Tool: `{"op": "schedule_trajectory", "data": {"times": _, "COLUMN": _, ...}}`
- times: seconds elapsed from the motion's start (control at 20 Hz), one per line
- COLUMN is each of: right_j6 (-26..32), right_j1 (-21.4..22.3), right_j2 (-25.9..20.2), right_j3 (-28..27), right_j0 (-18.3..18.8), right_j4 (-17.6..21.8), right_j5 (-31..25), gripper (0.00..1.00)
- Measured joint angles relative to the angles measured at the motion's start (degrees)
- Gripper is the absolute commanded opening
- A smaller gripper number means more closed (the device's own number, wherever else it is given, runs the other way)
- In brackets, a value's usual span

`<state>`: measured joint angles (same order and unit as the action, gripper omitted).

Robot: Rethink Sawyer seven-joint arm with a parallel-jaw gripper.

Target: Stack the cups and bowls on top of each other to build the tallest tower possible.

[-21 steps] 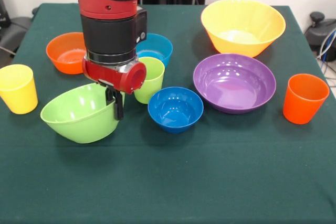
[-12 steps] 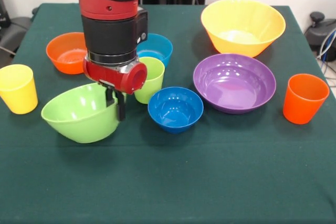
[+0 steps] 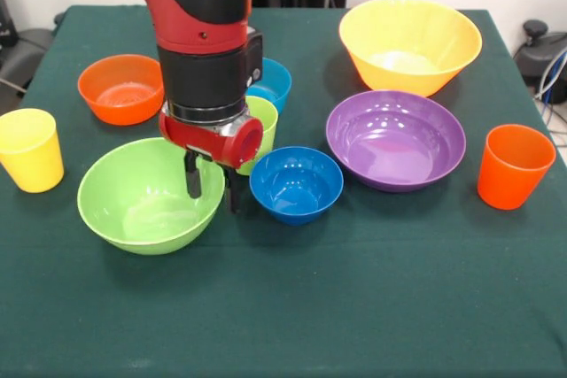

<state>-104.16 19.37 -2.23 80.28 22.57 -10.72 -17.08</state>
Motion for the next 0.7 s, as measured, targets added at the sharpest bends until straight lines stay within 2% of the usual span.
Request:
{"op": "schedule_trajectory", "data": {"times": 0.35, "right_j6": 0.0, "right_j1": -2.3, "right_j2": 0.0, "right_j3": 0.0, "right_j0": -0.1, "right_j4": 0.0, "right_j5": 0.0, "gripper": 1.0}}
{"op": "schedule_trajectory", "data": {"times": 0.7, "right_j6": 0.0, "right_j1": -2.4, "right_j2": 0.0, "right_j3": 0.0, "right_j0": -0.1, "right_j4": 0.0, "right_j5": 0.0, "gripper": 1.0}}
